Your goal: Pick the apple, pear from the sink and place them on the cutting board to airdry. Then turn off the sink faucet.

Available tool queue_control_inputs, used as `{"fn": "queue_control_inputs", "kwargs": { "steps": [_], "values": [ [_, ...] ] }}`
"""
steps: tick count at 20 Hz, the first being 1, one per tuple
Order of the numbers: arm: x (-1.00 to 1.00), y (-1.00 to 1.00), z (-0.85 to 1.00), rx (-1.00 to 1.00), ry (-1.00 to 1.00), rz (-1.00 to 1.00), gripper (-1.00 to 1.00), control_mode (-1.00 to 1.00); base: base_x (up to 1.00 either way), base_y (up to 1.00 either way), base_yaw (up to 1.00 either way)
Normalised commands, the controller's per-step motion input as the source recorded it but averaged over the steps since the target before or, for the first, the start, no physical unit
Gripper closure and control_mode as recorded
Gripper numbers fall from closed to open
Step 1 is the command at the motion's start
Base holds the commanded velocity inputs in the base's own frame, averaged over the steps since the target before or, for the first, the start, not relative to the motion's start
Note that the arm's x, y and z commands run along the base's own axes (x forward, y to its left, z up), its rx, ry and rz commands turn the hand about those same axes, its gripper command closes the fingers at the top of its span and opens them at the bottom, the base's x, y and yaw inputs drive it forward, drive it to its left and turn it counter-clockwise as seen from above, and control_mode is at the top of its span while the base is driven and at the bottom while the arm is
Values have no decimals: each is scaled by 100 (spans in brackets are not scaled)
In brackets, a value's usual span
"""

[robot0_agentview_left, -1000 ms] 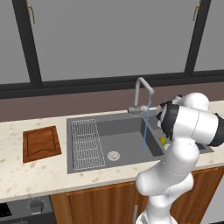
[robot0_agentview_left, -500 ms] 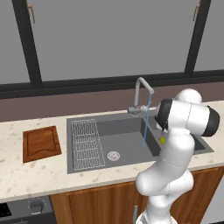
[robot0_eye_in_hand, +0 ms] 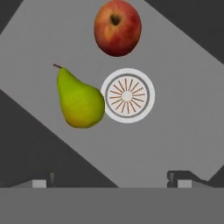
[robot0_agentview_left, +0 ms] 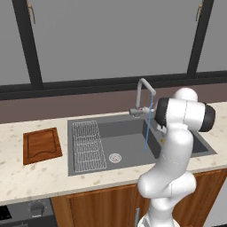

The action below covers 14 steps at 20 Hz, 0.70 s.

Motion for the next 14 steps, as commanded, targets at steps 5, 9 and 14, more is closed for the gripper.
{"fn": "queue_control_inputs", "kwargs": {
  "steps": [5, 9, 14],
  "values": [
    [25, -1, -17, 0, 1, -1, -100, -100, 0, 0, 0],
    [23, -3, -15, 0, 0, -3, -100, -100, 0, 0, 0],
    [21, -4, -11, 0, 0, -3, -100, -100, 0, 0, 0]
  ]
}}
